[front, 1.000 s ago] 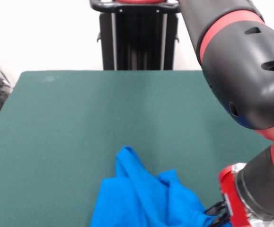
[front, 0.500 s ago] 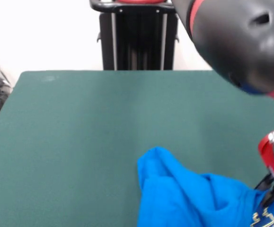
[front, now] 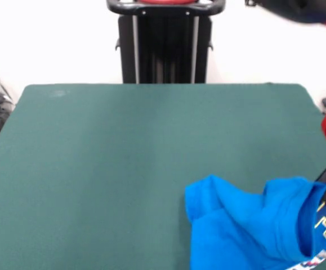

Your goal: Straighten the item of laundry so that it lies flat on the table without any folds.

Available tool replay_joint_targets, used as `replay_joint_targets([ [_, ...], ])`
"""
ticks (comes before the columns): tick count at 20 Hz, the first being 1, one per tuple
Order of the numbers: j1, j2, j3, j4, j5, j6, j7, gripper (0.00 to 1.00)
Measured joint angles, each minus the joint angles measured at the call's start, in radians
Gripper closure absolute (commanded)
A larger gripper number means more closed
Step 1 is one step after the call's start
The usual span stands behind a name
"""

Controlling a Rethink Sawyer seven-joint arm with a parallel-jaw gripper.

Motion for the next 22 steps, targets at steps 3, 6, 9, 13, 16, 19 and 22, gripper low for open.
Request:
replay_joint_targets([
  [3,-0.002,-0.016,0.006,0.000,-0.002,0.034,0.000,1.00],
  [6,-0.006,-0.032,0.024,0.000,-0.016,0.068,0.000,1.00],
  [9,-0.016,-0.047,0.070,-0.001,-0.072,0.108,0.000,1.00],
  [13,-0.038,-0.055,0.163,-0.003,-0.168,0.139,0.000,1.00],
  [16,-0.051,-0.056,0.209,-0.003,-0.204,0.145,0.000,1.00],
  [19,-0.068,-0.056,0.226,-0.001,-0.163,0.145,0.000,1.00],
  [22,-0.100,-0.061,0.192,0.049,-0.001,0.136,0.000,1.00],
])
